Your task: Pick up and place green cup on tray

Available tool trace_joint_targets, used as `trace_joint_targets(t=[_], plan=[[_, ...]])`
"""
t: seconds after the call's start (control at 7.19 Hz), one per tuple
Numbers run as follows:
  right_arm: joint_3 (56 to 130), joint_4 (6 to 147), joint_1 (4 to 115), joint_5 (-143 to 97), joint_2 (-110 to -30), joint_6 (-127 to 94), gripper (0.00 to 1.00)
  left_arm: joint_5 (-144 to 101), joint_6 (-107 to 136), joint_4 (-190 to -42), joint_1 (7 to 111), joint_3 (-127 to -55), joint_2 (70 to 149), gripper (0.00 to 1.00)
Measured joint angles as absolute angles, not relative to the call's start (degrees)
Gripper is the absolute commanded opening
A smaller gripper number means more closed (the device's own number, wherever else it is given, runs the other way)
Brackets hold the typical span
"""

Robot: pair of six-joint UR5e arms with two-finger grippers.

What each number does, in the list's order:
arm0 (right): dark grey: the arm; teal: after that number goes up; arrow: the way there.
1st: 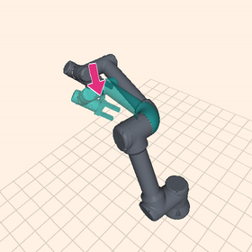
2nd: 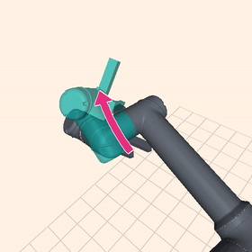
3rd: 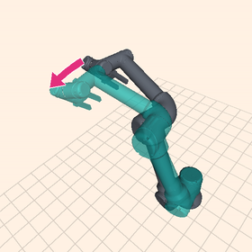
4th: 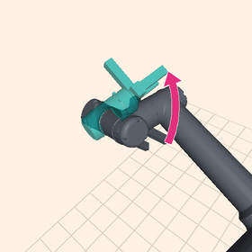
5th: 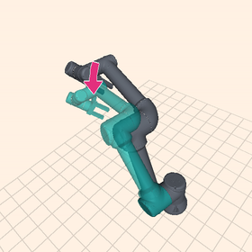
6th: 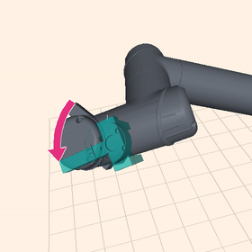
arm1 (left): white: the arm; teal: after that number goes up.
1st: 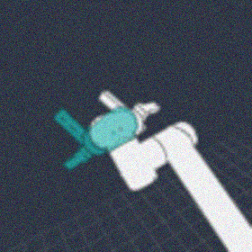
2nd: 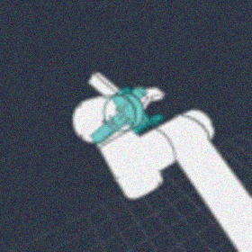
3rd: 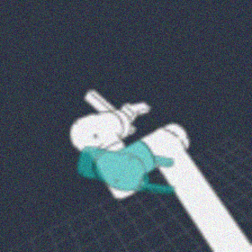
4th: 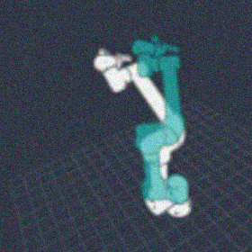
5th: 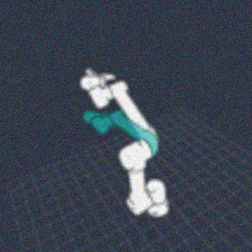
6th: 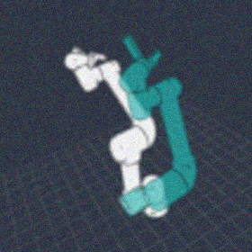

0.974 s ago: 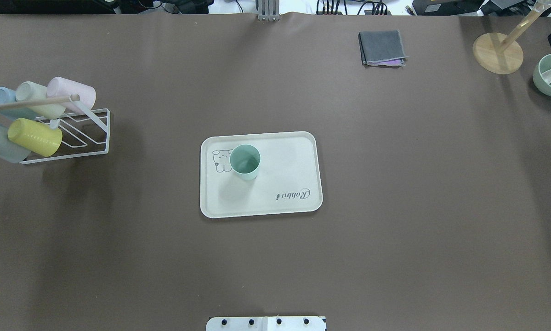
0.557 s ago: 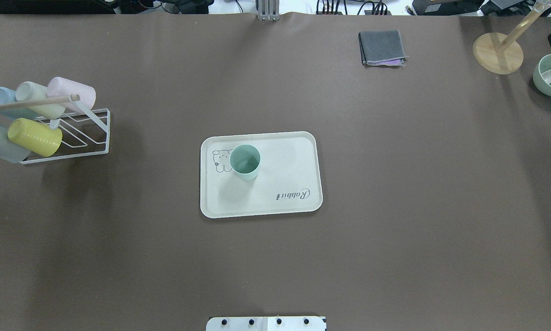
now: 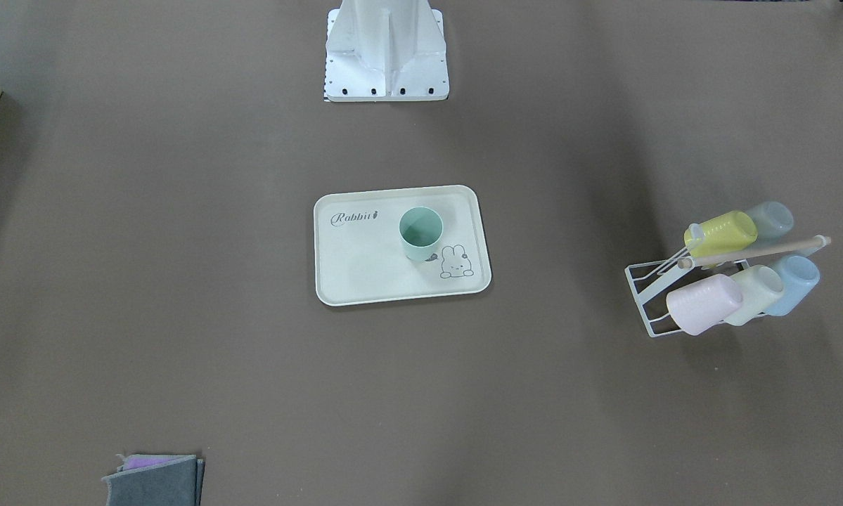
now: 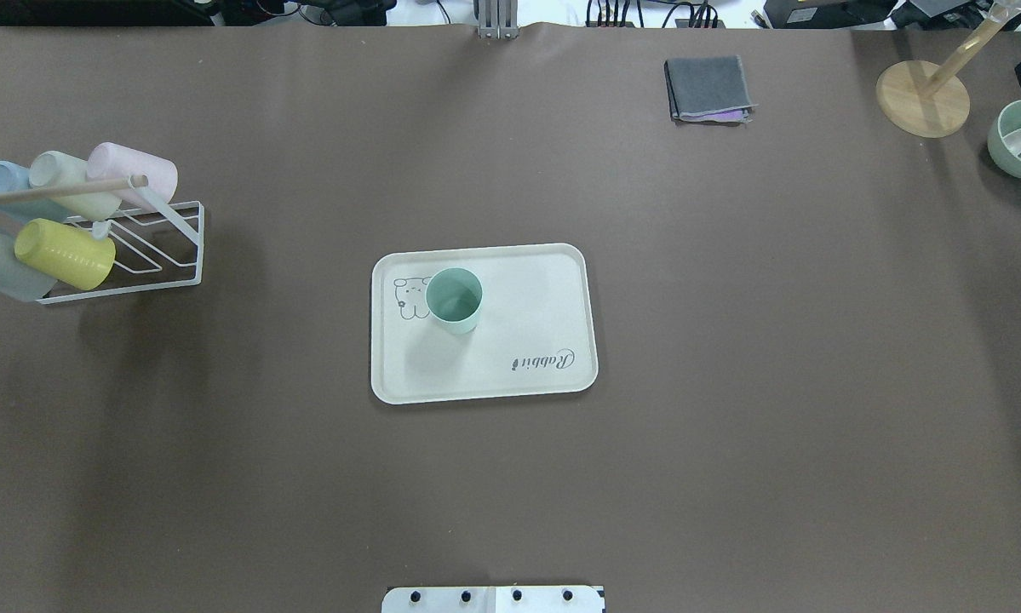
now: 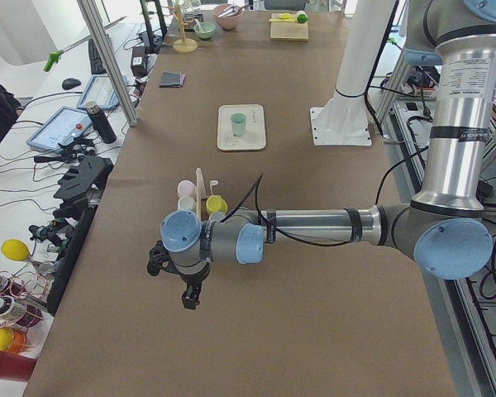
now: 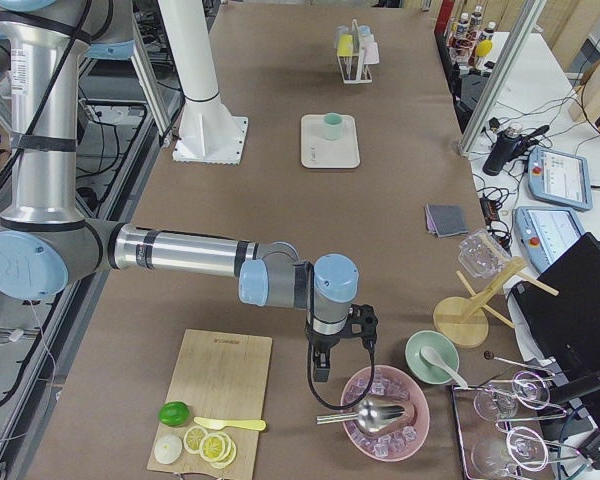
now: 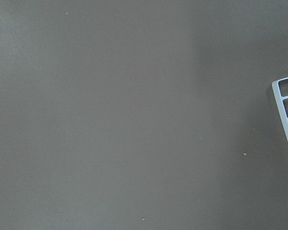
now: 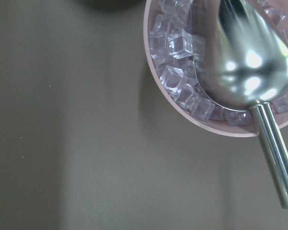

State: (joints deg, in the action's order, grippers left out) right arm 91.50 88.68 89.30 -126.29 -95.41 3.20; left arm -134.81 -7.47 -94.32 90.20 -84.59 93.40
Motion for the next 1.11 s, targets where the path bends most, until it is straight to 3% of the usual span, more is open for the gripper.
trace_joint_targets(t=[1.11], plan=[[91.4,88.7,89.3,-126.3,-95.6,3.5,1.00,-134.6,-7.4,-94.1,90.1,-86.6,93.6,0.98]])
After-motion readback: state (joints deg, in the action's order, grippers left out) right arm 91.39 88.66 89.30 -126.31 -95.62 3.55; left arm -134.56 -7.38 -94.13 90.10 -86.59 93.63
